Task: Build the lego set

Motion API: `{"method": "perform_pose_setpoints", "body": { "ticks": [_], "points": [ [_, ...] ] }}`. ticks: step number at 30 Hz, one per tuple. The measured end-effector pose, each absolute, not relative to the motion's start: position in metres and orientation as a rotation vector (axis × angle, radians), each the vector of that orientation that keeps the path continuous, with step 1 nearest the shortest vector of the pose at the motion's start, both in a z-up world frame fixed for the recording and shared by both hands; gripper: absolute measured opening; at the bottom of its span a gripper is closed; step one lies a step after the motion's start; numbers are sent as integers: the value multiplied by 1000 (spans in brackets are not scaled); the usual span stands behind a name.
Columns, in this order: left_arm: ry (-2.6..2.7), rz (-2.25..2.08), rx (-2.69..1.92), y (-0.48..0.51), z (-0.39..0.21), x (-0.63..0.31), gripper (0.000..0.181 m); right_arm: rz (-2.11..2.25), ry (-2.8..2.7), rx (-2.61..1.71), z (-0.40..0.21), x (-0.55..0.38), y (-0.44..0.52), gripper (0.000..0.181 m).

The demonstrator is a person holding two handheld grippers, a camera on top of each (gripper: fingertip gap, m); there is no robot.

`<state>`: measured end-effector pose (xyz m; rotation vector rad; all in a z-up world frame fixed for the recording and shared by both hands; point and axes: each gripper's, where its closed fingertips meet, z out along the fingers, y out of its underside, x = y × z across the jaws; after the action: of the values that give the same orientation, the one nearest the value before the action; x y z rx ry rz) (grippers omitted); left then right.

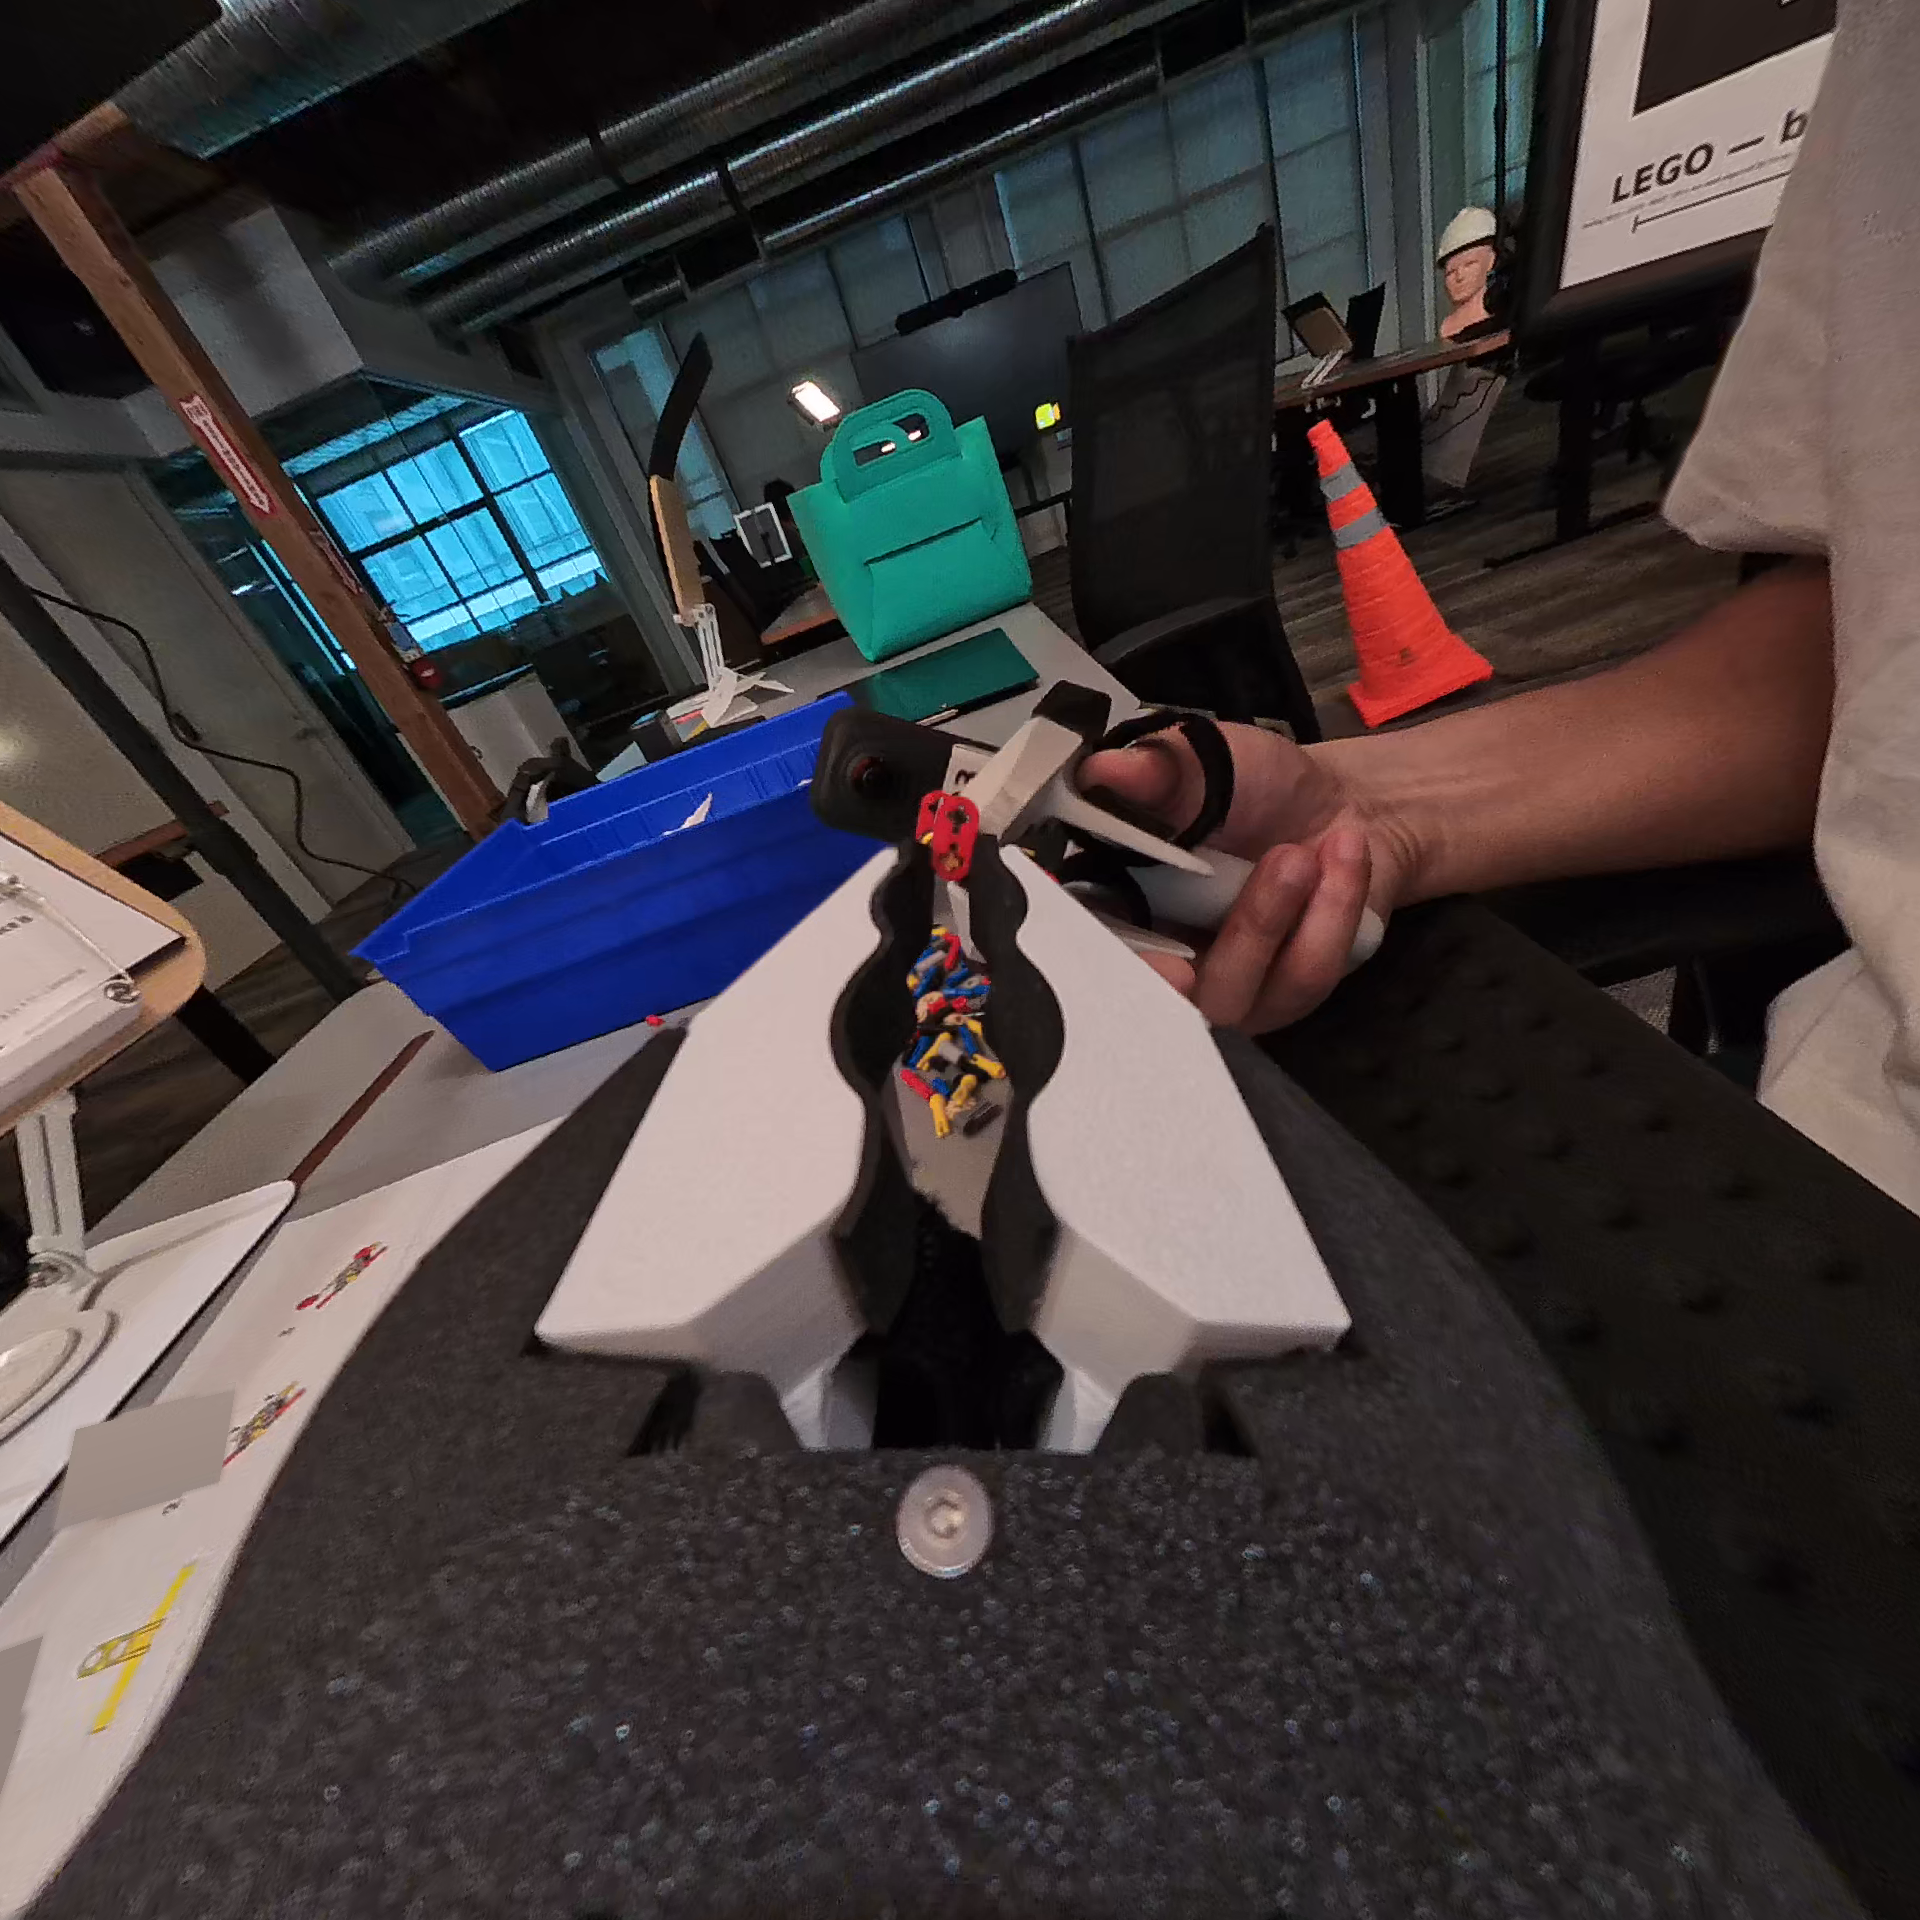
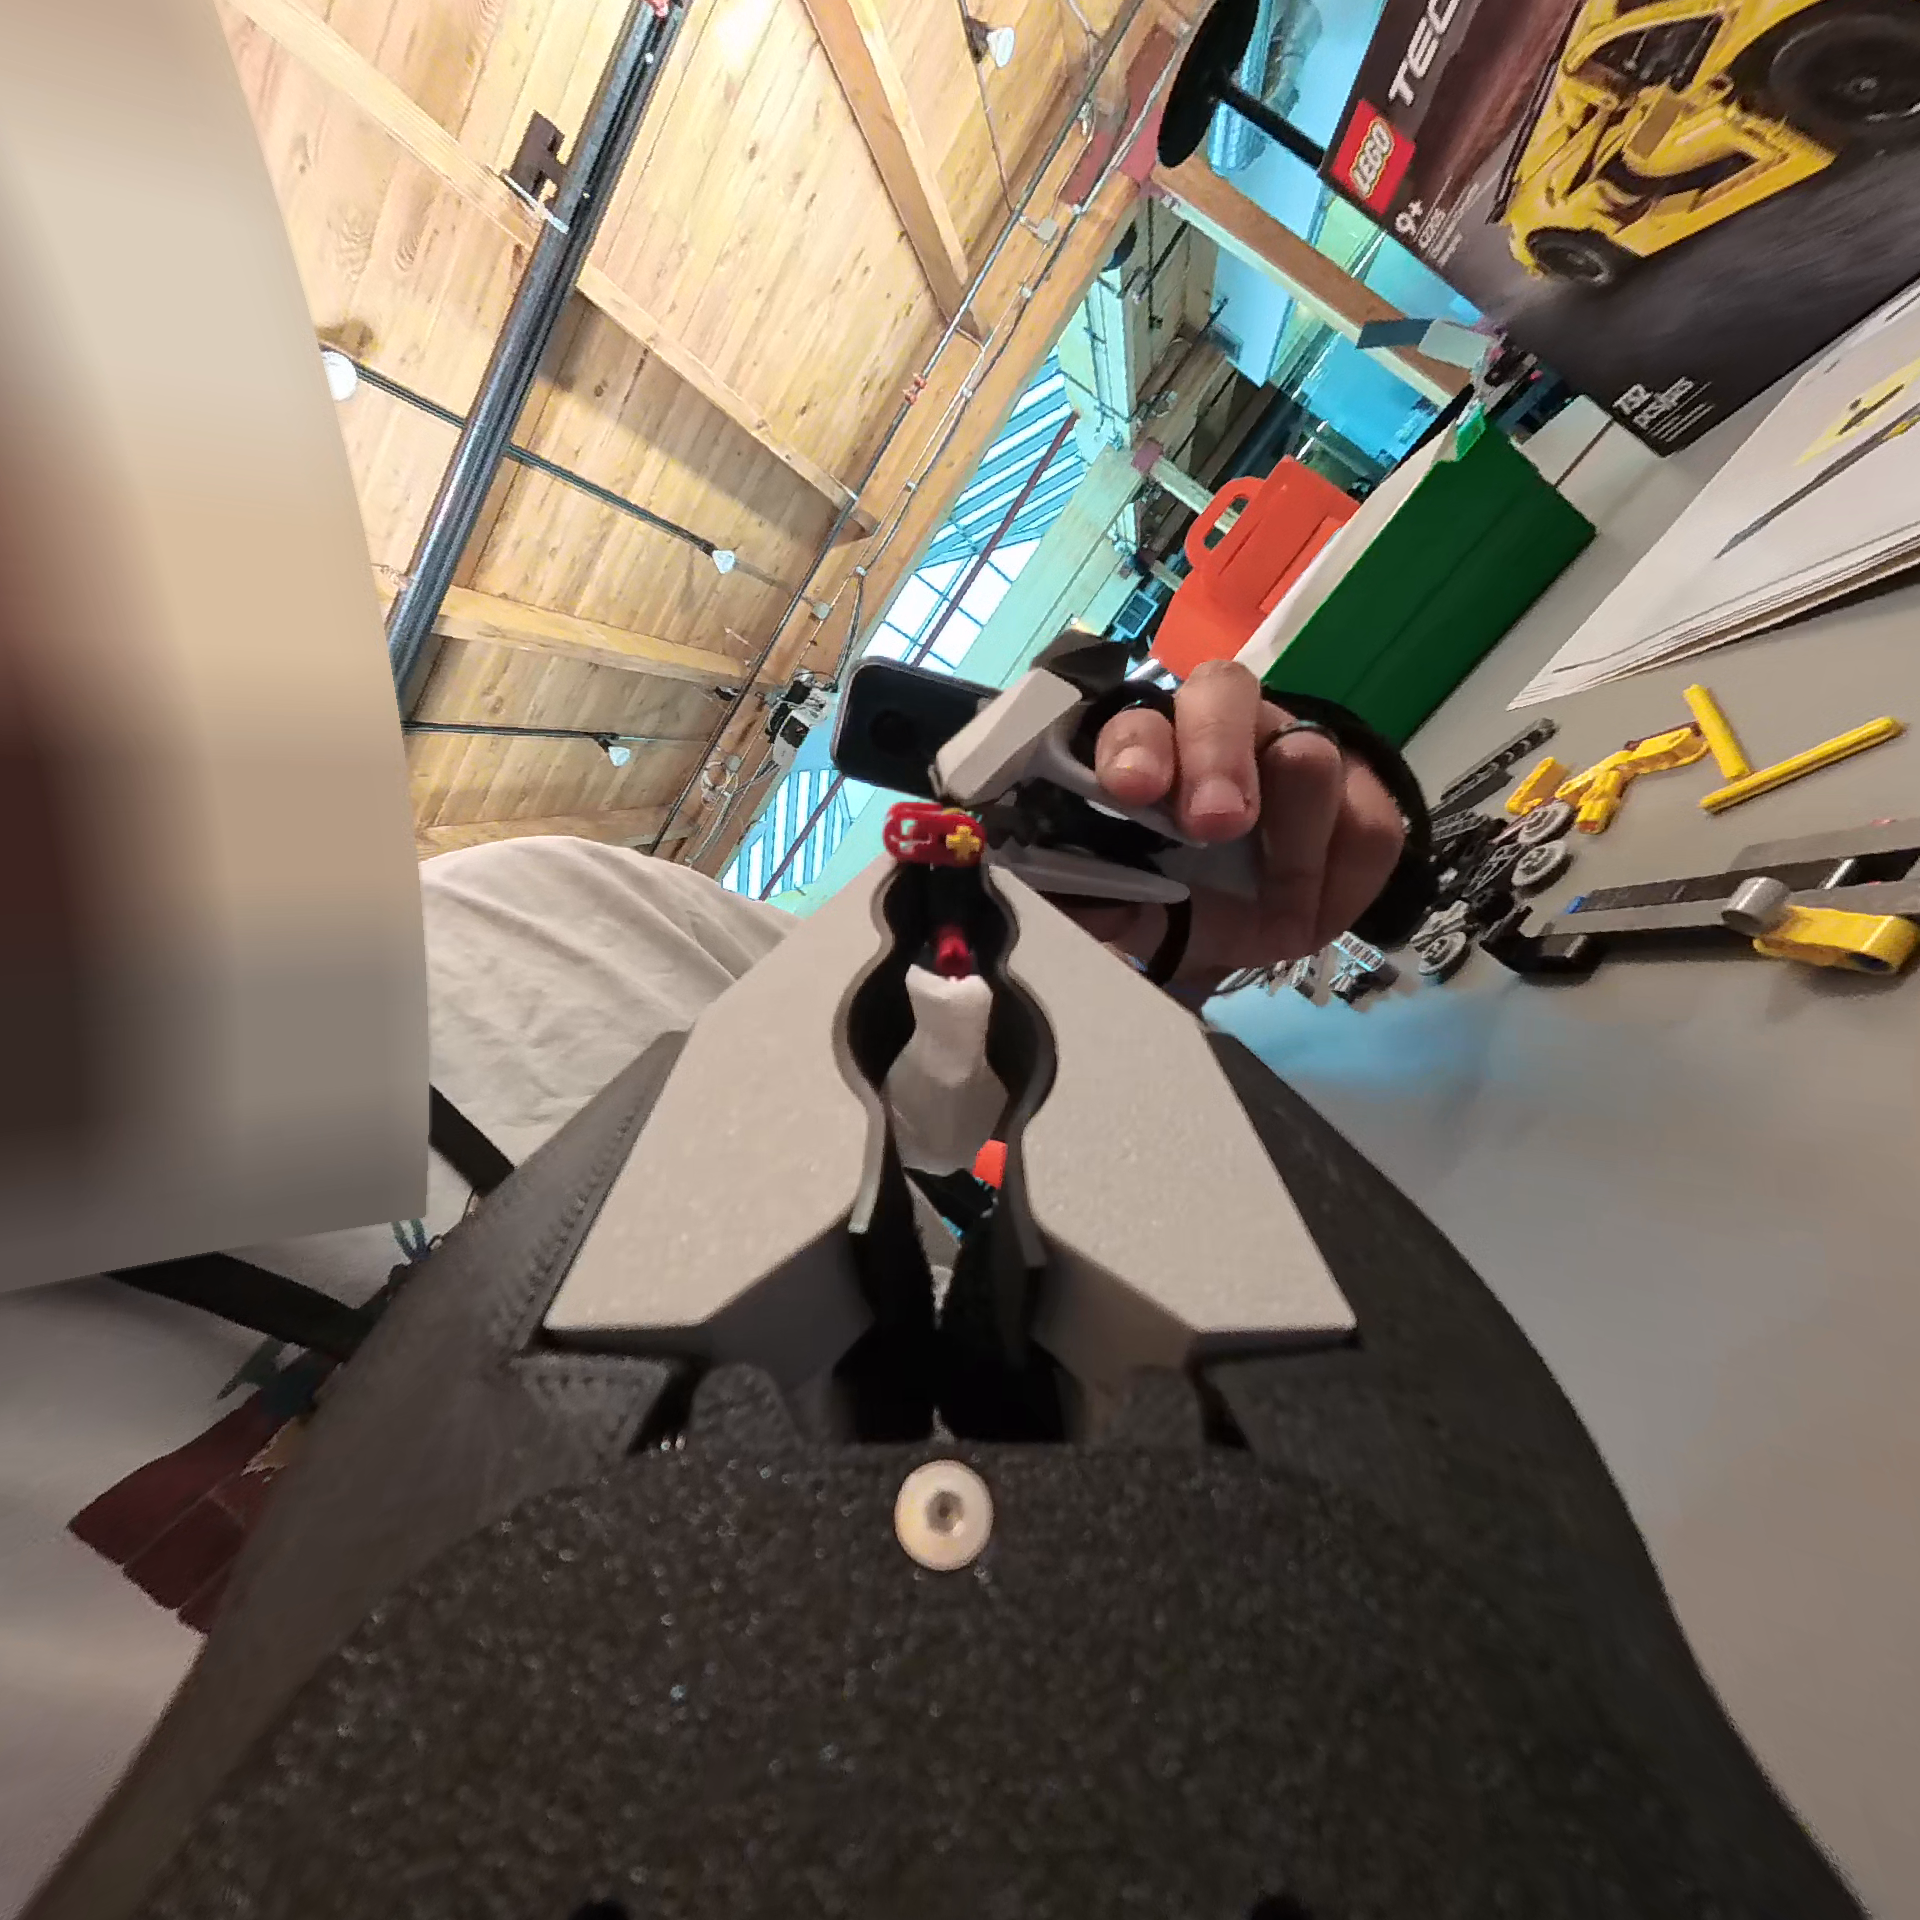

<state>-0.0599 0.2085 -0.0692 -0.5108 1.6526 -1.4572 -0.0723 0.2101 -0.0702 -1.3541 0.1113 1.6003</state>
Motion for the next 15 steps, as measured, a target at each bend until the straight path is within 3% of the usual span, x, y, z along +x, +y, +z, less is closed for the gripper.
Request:
{"method": "perform_pose_setpoints", "body": {
  "ticks": [8, 12, 15],
  "points": [
    [1643, -1804, -667, 201, -60, -63, 11, 1724, 76, -1263, -60, -73, 205, 7],
    [1621, -2019, -734, 202, -51, -70, 47, 1709, 54, -1239, -56, -72, 201, 7],
    [1612, -2201, -786, 199, -45, -74, 58, 1733, -21, -1249, -53, -83, 195, 7]
  ]
}}
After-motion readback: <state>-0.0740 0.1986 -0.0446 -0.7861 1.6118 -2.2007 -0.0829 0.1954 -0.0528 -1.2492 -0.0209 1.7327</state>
